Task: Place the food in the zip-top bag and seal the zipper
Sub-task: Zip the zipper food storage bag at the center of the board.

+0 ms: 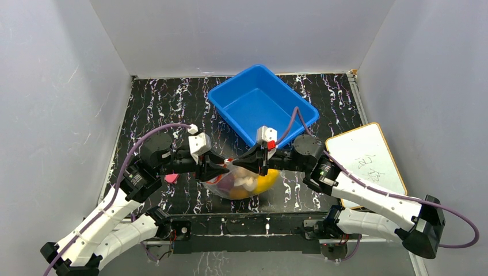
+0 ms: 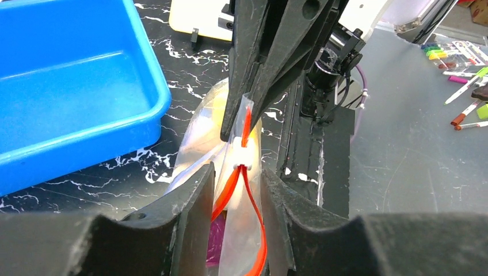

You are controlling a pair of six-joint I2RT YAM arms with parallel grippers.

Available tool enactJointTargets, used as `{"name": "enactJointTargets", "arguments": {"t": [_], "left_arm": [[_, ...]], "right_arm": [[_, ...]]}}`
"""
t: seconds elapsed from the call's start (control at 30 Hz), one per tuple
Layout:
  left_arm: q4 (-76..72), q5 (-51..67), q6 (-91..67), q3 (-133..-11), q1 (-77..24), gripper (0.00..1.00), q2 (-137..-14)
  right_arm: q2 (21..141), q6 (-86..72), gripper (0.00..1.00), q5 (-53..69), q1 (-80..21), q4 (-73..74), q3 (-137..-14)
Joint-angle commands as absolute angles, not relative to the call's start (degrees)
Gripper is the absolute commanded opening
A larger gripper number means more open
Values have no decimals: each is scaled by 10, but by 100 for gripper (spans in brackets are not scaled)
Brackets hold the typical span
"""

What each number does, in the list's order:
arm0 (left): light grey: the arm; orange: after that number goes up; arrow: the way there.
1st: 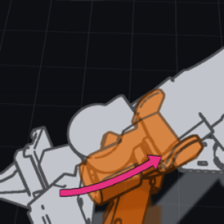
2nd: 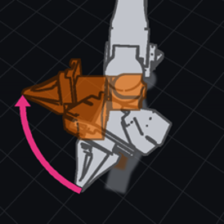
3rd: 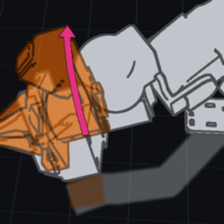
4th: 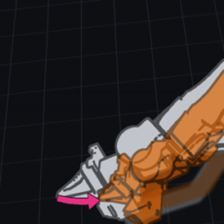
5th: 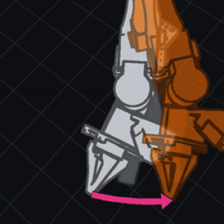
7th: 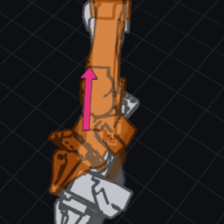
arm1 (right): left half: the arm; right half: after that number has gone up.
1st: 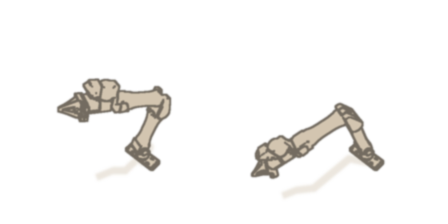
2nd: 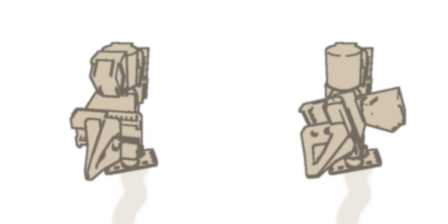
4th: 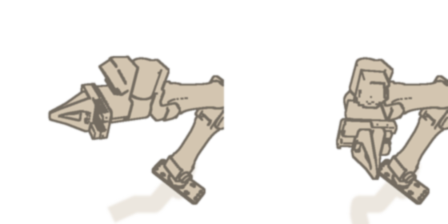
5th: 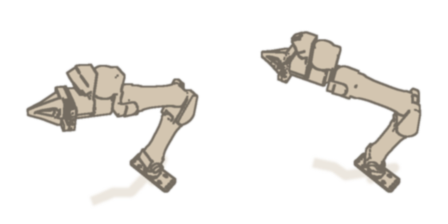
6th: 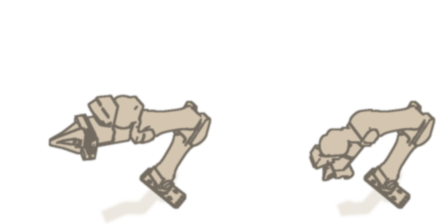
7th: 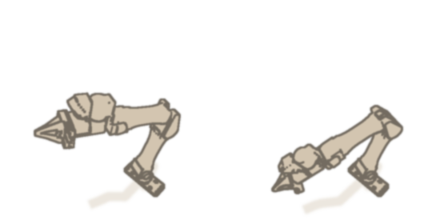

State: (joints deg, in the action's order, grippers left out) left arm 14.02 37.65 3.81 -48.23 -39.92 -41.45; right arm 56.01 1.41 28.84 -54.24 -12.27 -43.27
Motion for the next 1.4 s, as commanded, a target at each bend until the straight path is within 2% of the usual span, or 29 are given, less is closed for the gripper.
{"name": "enactJointTargets", "arguments": {"t": [0.0, 0.1, 0.2, 0.37, 0.47, 0.63, 0.73, 0.83, 0.93, 1.0, 1.03, 1.2, 1.37], "left_arm": [[134, 382, 22, -497, -399, 34, -413], [116, 382, 8, -496, -399, 36, -412], [94, 381, -8, -496, -399, 43, -409], [56, 386, -32, -488, -399, 44, -397], [38, 387, -40, -483, -399, 39, -391], [34, 394, -43, -480, -399, 23, -391], [34, 398, -41, -478, -399, 21, -393], [37, 398, -38, -476, -399, 23, -395], [45, 393, -34, -476, -399, 31, -397], [47, 391, -33, -476, -399, 32, -398], [47, 392, -33, -475, -399, 29, -398], [46, 398, -29, -475, -399, 0, -398], [81, 382, -4, -472, -399, 0, -392]], "right_arm": [[536, 2, 0, 285, -541, -186, -431], [536, 1, 0, 287, -541, -184, -430], [535, 0, 0, 284, -541, -181, -429], [537, -6, 0, 284, -541, -182, -428], [537, -9, 0, 280, -540, -183, -428], [535, -13, 0, 276, -541, -184, -427], [534, -16, 0, 274, -541, -185, -427], [533, -17, 0, 272, -540, -186, -426], [531, -18, 0, 271, -540, -190, -423], [532, -19, 0, 271, -541, -190, -423], [533, -19, 0, 272, -541, -189, -423], [535, -22, 0, 270, -540, -193, -423], [516, -38, 0, 236, -541, -209, -411]]}}
